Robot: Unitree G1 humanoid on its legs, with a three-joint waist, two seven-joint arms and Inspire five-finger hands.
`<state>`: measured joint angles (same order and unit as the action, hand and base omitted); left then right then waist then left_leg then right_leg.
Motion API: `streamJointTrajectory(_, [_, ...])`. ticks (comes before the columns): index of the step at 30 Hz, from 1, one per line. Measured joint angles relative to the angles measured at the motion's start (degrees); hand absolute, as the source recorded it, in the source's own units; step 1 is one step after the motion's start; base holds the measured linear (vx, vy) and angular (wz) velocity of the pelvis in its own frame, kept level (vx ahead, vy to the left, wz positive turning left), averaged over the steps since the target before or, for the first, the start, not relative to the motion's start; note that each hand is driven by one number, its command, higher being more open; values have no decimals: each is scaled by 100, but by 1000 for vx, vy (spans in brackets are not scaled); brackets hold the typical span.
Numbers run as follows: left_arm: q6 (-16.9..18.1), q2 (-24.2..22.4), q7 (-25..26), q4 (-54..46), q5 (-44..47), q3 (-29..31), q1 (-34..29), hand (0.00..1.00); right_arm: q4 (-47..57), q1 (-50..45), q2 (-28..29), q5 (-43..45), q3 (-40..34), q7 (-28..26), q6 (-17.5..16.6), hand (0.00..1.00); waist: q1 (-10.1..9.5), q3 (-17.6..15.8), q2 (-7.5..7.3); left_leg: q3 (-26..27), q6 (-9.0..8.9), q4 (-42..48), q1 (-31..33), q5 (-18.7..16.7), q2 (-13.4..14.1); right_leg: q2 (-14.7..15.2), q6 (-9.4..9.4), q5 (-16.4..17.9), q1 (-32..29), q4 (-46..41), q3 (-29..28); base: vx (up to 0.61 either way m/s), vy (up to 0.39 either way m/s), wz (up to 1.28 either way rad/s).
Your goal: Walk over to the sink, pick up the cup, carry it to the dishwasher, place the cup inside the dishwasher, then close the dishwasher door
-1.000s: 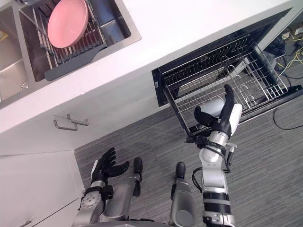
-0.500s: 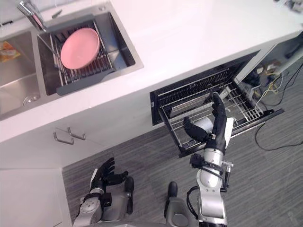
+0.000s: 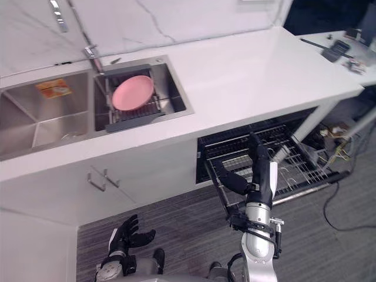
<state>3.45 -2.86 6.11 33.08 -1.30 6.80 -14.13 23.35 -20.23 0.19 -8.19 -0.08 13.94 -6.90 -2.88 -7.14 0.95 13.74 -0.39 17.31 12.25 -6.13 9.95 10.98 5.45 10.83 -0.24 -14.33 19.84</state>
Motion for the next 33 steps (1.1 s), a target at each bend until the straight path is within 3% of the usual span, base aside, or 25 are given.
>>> streamJointTrajectory(2, [1, -2, 5, -1, -1, 43, -18, 90, -15, 198, -89, -40, -81, 31, -6, 90, -35, 11, 31, 535, -17, 202, 61, 76, 175, 139, 121, 89, 34, -86, 205, 3, 156, 79])
streamJointTrajectory(4, [6, 11, 34, 44, -11, 78, -75, 90, -21, 431, -89, -102, -69, 30, -8, 90, -110, 12, 28, 549, -95, 264, 69, -23, 50, 266, 156, 90, 83, -18, 188, 18, 184, 18])
streamJointTrajectory(9, [31, 190, 88, 307, -89, 182, -22, 90, -335, 824, -57, -360, -193, 73, -13, 90, -110, -19, -89, 551, 13, 669, 207, -411, -162, 493, 185, 102, 137, 38, 176, 65, 150, 3])
streamJointTrajectory(12, [49, 347, 86, 678, -111, 155, 230, 90, -860, 1020, -192, -522, -358, 115, 39, 90, -22, -67, -224, 446, 90, 729, 89, -573, -428, 897, 123, 141, -212, -1158, -50, 146, 155, 19])
streamJointTrajectory(13, [53, 437, 84, 747, -106, 98, 280, 90, -997, 1036, -226, -552, -425, 120, 95, 90, 67, -100, -284, 344, 177, 694, -35, -622, -553, 1066, -54, 34, -460, -1948, -291, 164, 116, 55])
streamJointTrajectory(14, [47, 475, 107, 751, -107, 53, 286, 90, -1141, 1064, -246, -558, -480, 123, 129, 90, 142, -139, -368, 230, 275, 535, -236, -652, -625, 1098, -396, -137, -717, -2577, -706, 184, 75, 58])
streamJointTrajectory(15, [46, 506, 110, 756, -111, 42, 275, 90, -1196, 1062, -246, -568, -478, 121, 134, 90, 193, -144, -365, 135, 330, 464, -316, -671, -648, 1000, -403, -24, -761, -2702, -892, 262, 7, 61])
streamJointTrajectory(16, [42, 557, 115, 757, -114, 17, 261, 90, -1214, 1063, -245, -614, -464, 112, 136, 90, 247, -137, -386, 4, 387, 310, -456, -689, -666, 716, -361, 290, -912, -2795, -1140, 282, -46, 53])
streamJointTrajectory(18, [32, 580, 120, 756, -107, -73, 231, 90, -1156, 1071, -250, -675, -473, 109, 135, 90, 246, -127, -409, -162, 369, 0, -750, -664, -708, 297, -358, 589, -1212, -2718, -1341, 246, -59, 50])
streamJointTrajectory(20, [36, 655, 89, 758, -121, -276, 190, 90, -1027, 1071, -270, -673, -541, 111, 113, 90, 285, -89, -453, -376, 13, -209, -982, -569, -757, -165, -344, 497, -1647, -1959, -1364, 291, -126, 64])
streamJointTrajectory(21, [43, 710, 62, 755, -135, -303, 187, 90, -985, 1066, -273, -673, -563, 115, 111, 90, 295, -27, -569, -444, -77, -178, -978, -597, -835, -204, -357, 109, -1670, -1430, -1380, 302, -120, 81])
streamJointTrajectory(22, [1, 655, 17, 914, -196, -284, 295, 90, -984, 1060, -433, -669, -677, 121, 119, 90, 368, -44, -360, -656, -165, -110, -993, -649, -763, -275, -357, 78, -1554, -1484, -1287, 268, -73, 58])
streamJointTrajectory(24, [15, 387, 1, 797, -229, -211, 102, 90, -966, 1057, -619, -669, -741, 114, 131, 90, 318, 46, -58, -637, -276, -262, -1097, -714, -514, -490, -390, 82, -1400, -1304, -1151, 307, -63, 21])
streamJointTrajectory(26, [12, 294, -6, 792, -274, -150, 87, 90, -959, 1041, -604, -667, -795, 111, 138, 90, 291, 37, 19, -567, -307, -277, -1237, -732, -395, -619, -418, 98, -1152, -1082, -1084, 323, -79, -1])
streamJointTrajectory(28, [12, 232, -49, 697, -325, -51, 71, 90, -828, 948, -562, -666, -797, 102, 148, 90, 286, -51, 43, -505, -415, 500, -1166, -826, -189, -768, -426, 95, -640, -686, -1018, 304, -69, 1])
streamJointTrajectory(30, [13, 156, -58, 470, -325, 15, -27, 90, -202, 638, -561, -666, -666, 93, 148, 90, 209, -108, 91, -513, -377, 2209, -596, -769, 63, -824, -436, 89, -129, -321, -1036, 209, 40, -11])
streamJointTrajectory(33, [13, 91, -105, 337, -326, 66, -83, 90, 169, 643, -543, -666, -580, 122, 98, 90, 176, -109, 140, -517, -378, 2678, -168, -1164, 139, -766, -426, 85, 108, -146, -1164, 152, 127, -21])
